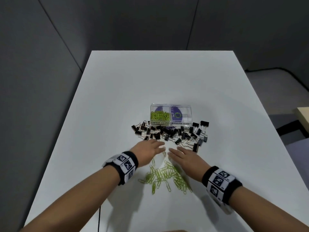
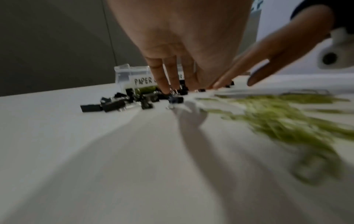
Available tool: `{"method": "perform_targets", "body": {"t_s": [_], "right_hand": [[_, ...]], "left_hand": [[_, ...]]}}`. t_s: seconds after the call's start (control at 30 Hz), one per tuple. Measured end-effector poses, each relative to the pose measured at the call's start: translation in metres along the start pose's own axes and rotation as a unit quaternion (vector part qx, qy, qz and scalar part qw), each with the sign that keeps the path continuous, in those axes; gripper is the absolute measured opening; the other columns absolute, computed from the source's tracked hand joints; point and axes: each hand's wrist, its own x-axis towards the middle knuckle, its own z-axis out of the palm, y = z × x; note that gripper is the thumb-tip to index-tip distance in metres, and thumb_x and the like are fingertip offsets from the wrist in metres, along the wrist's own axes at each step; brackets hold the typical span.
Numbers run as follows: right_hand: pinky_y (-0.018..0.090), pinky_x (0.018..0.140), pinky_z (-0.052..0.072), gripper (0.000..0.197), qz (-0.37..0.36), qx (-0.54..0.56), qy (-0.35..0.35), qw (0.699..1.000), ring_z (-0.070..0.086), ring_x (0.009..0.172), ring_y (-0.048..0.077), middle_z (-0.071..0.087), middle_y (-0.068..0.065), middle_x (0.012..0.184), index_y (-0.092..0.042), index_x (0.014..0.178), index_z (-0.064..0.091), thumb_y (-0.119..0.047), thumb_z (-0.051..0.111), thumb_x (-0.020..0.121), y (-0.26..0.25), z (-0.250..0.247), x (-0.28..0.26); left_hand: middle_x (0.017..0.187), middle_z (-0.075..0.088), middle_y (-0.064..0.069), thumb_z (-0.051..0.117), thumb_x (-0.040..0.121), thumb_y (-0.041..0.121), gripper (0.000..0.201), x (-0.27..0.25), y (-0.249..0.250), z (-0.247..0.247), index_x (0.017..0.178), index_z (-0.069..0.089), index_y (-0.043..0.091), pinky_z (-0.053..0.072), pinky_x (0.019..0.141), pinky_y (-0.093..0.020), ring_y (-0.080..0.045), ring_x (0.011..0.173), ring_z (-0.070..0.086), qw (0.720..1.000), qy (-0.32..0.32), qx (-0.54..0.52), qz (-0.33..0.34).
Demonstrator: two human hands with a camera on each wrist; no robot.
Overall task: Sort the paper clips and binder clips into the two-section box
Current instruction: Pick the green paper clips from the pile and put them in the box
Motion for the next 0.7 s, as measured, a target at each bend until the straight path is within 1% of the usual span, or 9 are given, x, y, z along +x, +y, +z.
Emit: {"method": "perform_targets", "body": {"t_s": [0.07,0.13,0.17,0.23,0.33,0.4,0.5,0.6,0.7], "right_hand": [[0.033,0.068,0.059,0.062,-0.039,-0.032,0.001,0.999,0.070,0.091,0.026,0.069,0.002,0.113,-0.014,0.111,0.065,-0.016,0.083,0.052,-0.007,0.004,0.003],[0.029,0.065,0.059,0.032,-0.040,-0.054,0.008,0.998,0.070,0.087,0.020,0.072,-0.003,0.107,-0.020,0.104,0.069,-0.027,0.057,0.075,-0.011,0.003,0.001],[0.028,0.064,0.059,0.035,-0.025,-0.052,-0.003,0.998,0.070,0.086,0.018,0.072,-0.005,0.105,-0.022,0.101,0.070,-0.032,0.044,0.079,-0.012,0.002,-0.003],[0.032,0.072,0.059,0.041,-0.004,-0.040,-0.011,0.999,0.068,0.096,0.022,0.068,0.000,0.115,-0.018,0.110,0.066,-0.036,0.042,0.083,-0.015,0.000,-0.013],[0.042,0.105,0.039,0.063,-0.004,-0.007,-0.088,0.996,0.037,0.133,0.029,0.032,0.007,0.151,-0.011,0.140,0.034,-0.045,0.048,0.089,-0.011,0.005,-0.032],[0.039,0.111,0.030,0.077,-0.003,-0.014,-0.107,0.994,0.025,0.138,0.025,0.018,0.005,0.155,-0.012,0.145,0.021,-0.051,0.051,0.086,-0.012,0.006,-0.043],[0.038,0.107,0.035,0.074,0.015,0.019,-0.068,0.997,0.031,0.132,0.028,0.027,0.009,0.150,-0.012,0.143,0.026,-0.040,0.060,0.083,-0.017,0.011,-0.047],[0.036,0.092,0.046,0.048,0.045,0.058,-0.013,0.997,0.042,0.118,0.028,0.041,0.010,0.135,-0.013,0.134,0.040,-0.024,0.055,0.089,-0.025,0.018,-0.042],[0.037,0.081,0.048,0.027,0.047,0.092,0.022,0.994,0.049,0.105,0.029,0.051,0.011,0.117,-0.007,0.119,0.052,-0.012,0.046,0.093,-0.034,0.020,-0.033]], "left_hand": [[0.158,0.016,0.000,0.042,0.093,0.001,0.064,-0.004,0.008,0.011,0.149,0.017,0.021,0.030,0.113,-0.038,-0.023,0.142,0.023,0.999,-0.030,0.025,0.011],[0.159,0.014,0.001,0.039,0.095,0.004,0.063,-0.008,0.014,0.017,0.150,0.013,0.020,0.029,0.113,-0.039,-0.023,0.141,0.023,0.998,-0.050,0.042,0.005],[0.158,0.015,0.001,0.038,0.096,0.005,0.060,-0.010,0.015,0.019,0.150,0.015,0.019,0.030,0.112,-0.038,-0.023,0.140,0.026,0.998,-0.050,0.050,0.003],[0.155,0.027,-0.002,0.042,0.095,0.008,0.054,-0.019,0.016,0.023,0.147,0.027,0.016,0.038,0.106,-0.039,-0.025,0.133,0.037,0.999,-0.026,0.040,-0.009],[0.120,0.066,-0.004,0.071,0.076,0.015,0.042,-0.038,0.016,0.028,0.117,0.065,0.015,0.058,0.073,-0.031,-0.022,0.095,0.067,0.999,0.023,0.025,0.013],[0.103,0.072,0.001,0.068,0.073,0.032,0.032,-0.051,0.016,0.039,0.102,0.071,0.019,0.060,0.060,-0.026,-0.016,0.080,0.070,0.999,0.045,0.021,0.007],[0.107,0.070,0.002,0.043,0.072,0.059,0.057,-0.063,0.023,0.050,0.107,0.068,0.022,0.060,0.066,-0.024,-0.015,0.087,0.069,0.999,0.042,0.001,-0.003],[0.098,0.071,0.003,0.074,0.056,0.060,0.058,-0.063,0.039,0.049,0.100,0.072,0.022,0.056,0.062,-0.018,-0.012,0.082,0.069,0.999,0.042,0.009,-0.020],[0.085,0.070,0.001,0.092,0.046,0.034,0.047,-0.053,0.052,0.046,0.088,0.075,0.020,0.053,0.047,-0.017,-0.015,0.072,0.069,0.994,0.087,-0.032,-0.055]]}}
